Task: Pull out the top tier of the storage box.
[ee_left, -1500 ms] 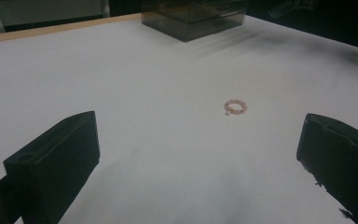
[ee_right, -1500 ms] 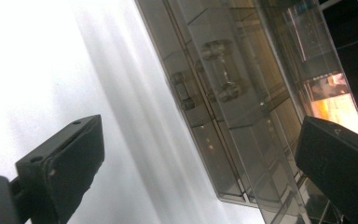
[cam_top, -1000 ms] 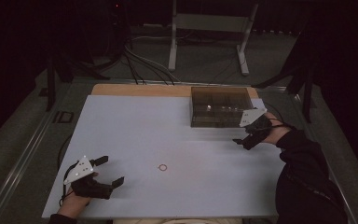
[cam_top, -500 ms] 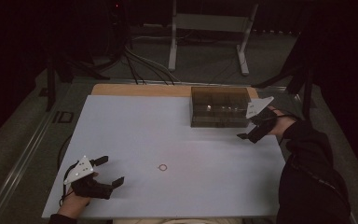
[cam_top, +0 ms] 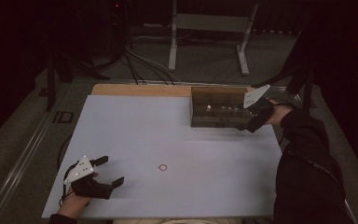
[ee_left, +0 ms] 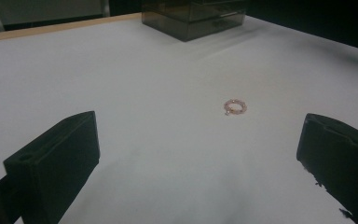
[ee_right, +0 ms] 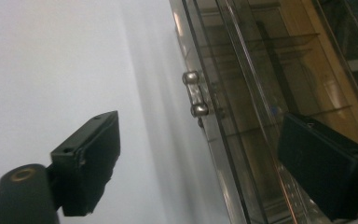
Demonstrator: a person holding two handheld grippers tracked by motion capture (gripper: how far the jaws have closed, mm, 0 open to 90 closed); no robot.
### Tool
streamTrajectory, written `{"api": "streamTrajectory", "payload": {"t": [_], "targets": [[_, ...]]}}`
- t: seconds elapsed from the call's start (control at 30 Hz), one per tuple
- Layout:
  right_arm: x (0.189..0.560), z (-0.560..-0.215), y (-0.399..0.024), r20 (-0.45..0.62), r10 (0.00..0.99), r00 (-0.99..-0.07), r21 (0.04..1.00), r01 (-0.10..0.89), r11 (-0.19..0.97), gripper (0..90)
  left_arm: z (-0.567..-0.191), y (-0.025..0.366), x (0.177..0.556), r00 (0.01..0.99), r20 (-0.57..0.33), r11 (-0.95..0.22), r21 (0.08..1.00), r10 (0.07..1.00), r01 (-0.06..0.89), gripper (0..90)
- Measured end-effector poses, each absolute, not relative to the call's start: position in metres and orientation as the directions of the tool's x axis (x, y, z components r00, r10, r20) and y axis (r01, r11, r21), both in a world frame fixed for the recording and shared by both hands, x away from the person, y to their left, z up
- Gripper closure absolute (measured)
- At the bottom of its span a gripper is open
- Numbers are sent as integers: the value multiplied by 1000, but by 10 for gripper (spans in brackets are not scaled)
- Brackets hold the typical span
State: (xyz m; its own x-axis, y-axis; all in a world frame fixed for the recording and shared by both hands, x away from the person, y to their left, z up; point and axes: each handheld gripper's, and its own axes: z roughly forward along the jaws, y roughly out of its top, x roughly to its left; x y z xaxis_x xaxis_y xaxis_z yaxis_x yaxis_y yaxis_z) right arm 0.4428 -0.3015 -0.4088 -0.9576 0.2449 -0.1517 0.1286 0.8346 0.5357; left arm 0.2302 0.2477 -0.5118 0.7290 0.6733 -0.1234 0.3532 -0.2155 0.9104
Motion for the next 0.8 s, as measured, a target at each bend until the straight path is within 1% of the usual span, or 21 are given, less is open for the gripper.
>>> {"api": "streamTrajectory", "payload": {"t": [0.07, 0.17, 0.37, 0.4, 0.43, 0.47, 0.5, 0.53, 0.63, 0.67, 0.73, 0.77, 0.8], "targets": [[445, -407, -301, -131, 231, -964, 530, 129, 838, 150, -512, 248, 230, 730, -122, -215, 911, 673, 351, 0], [452, -406, -301, -70, 241, -968, 526, 169, 834, 176, -513, 247, 231, 733, -125, -221, 908, 669, 357, 0], [464, -411, -302, -29, 238, -971, 520, 188, 833, 208, -513, 247, 230, 736, -125, -222, 908, 665, 355, 0], [464, -411, -302, -34, 229, -973, 513, 180, 839, 240, -513, 248, 230, 736, -127, -220, 909, 665, 355, 0], [463, -412, -303, -51, 235, -971, 511, 177, 841, 319, -512, 248, 230, 736, -126, -218, 910, 666, 354, 0], [462, -412, -303, -83, 244, -966, 506, 170, 846, 330, -512, 248, 230, 735, -127, -217, 910, 666, 353, 0], [461, -413, -304, -98, 235, -967, 501, 156, 851, 368, -512, 248, 230, 736, -127, -218, 910, 665, 354, 0], [460, -414, -304, -123, 226, -966, 493, 138, 859, 428, -513, 247, 230, 736, -126, -220, 909, 665, 354, 0], [460, -417, -304, -152, 201, -968, 474, 107, 874, 497, -512, 247, 230, 737, -125, -220, 909, 665, 353, 0], [460, -418, -304, -166, 193, -967, 465, 96, 880, 541, -512, 247, 230, 736, -125, -220, 909, 665, 353, 0], [461, -419, -304, -164, 170, -972, 448, 80, 890, 572, -513, 247, 230, 735, -125, -222, 908, 666, 355, 0], [462, -420, -303, -186, 158, -970, 432, 64, 900, 593, -513, 247, 230, 734, -126, -221, 908, 668, 357, 0], [463, -420, -302, -186, 151, -971, 427, 58, 902, 613, -513, 247, 230, 735, -126, -220, 908, 666, 356, 0]]}}
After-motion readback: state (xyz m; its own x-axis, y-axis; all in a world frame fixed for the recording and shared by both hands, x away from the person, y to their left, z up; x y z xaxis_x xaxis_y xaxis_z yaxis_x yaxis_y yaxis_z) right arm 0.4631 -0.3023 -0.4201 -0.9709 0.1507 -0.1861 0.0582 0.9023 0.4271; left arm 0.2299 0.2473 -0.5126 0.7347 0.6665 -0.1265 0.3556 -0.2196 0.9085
